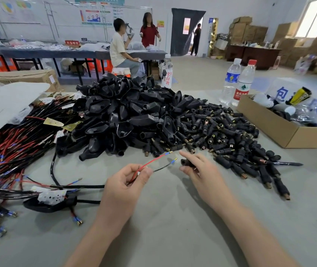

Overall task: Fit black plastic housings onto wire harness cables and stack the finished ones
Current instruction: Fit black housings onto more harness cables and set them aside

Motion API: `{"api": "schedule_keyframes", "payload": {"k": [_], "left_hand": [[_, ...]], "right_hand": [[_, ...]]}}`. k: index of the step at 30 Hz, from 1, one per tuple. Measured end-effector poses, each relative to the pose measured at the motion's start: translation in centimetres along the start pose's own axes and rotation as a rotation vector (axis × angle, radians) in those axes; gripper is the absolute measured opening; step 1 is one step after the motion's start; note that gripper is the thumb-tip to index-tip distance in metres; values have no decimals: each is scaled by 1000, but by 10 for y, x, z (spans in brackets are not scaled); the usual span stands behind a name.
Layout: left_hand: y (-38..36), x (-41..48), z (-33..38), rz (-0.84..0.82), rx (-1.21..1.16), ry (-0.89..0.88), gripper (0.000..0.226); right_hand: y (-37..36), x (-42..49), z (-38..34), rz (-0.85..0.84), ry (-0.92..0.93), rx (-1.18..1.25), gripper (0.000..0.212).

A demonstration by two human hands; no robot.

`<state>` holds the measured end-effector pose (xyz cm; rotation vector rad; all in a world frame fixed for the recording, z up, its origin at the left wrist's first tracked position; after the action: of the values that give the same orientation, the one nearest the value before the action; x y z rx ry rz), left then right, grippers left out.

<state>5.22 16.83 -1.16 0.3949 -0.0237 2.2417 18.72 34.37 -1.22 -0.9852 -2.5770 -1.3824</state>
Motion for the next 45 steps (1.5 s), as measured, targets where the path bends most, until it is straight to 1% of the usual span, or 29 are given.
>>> {"api": "schedule_keyframes", "payload": {"k": [8,15,21,25,30,32,35,37,42,45], "left_hand": [[0,1,-2,-15,66,12,9],[-2,1,-6,-30,85,47,7],[3,2,-7,12,108,41,11],[8,3,-8,30,70,39,15],[9,5,-7,33,19,46,29],[10,5,-7,36,19,49,31],[12,5,-6,59,25,39,26],[14,5,-7,76,31,45,16],[12,4,-7,62,42,49,12],[7,4,-7,31,42,52,10]], "right_hand": [[2,-2,-4,-21,-16,-31,37],[1,-3,-9,-28,-15,-73,41],[0,-4,-16,-64,54,-115,37],[-4,-5,-19,-96,94,-173,39],[-6,-5,-24,-124,109,-174,40],[-8,-5,-25,-140,111,-171,41],[-11,-5,-26,-155,127,-165,41],[-11,-5,-26,-152,129,-159,42],[-11,-5,-24,-121,83,-151,41],[-12,-4,-17,-130,-56,-34,32]]}}
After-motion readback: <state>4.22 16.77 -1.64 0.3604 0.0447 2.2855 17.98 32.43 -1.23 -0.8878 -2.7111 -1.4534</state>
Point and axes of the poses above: each hand's wrist, its own x-axis towards the middle knuckle, its own y-axis out of the back of the hand, z = x × y, the point moved 10 cm from there along x, towards the middle knuckle, and after that the axes turned 9 degrees about -z, right-handed, at the moved point
